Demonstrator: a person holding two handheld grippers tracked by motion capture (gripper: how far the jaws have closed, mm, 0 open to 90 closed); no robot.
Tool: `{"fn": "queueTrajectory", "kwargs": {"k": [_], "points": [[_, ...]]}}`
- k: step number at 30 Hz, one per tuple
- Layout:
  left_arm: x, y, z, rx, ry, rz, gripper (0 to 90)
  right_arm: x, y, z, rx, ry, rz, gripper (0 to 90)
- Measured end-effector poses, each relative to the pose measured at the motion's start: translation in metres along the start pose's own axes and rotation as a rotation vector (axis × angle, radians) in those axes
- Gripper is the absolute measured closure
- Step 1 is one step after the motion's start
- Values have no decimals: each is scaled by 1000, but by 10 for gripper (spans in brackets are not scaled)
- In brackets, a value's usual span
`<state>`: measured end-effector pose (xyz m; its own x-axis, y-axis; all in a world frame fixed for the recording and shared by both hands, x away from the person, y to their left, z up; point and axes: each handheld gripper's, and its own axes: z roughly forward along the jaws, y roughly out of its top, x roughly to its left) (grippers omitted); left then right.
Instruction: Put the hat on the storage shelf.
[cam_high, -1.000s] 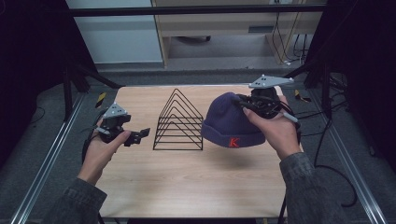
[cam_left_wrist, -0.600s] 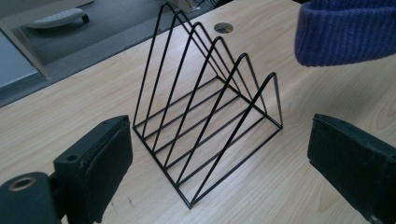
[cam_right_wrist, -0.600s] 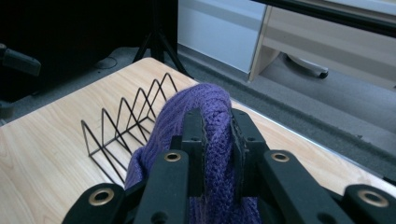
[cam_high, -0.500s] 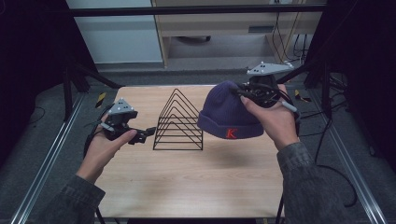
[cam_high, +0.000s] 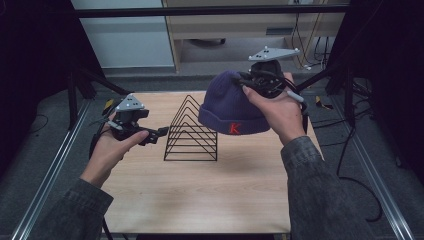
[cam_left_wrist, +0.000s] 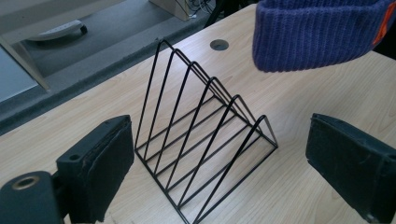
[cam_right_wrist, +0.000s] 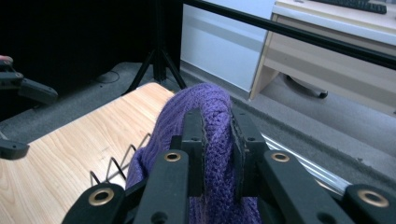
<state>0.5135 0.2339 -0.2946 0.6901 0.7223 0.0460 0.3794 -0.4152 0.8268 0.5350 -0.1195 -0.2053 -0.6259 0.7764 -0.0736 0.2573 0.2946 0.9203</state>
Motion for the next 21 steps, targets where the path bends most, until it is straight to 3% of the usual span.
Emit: {"fn": "queueTrajectory", "kwargs": {"k": [11, 21], "points": [[-1, 10, -2, -13, -20, 18, 98, 18, 26, 11, -37, 28, -21, 781], [-3, 18, 9, -9, -55, 33, 109, 32, 35, 26, -48, 61, -23, 780]]}}
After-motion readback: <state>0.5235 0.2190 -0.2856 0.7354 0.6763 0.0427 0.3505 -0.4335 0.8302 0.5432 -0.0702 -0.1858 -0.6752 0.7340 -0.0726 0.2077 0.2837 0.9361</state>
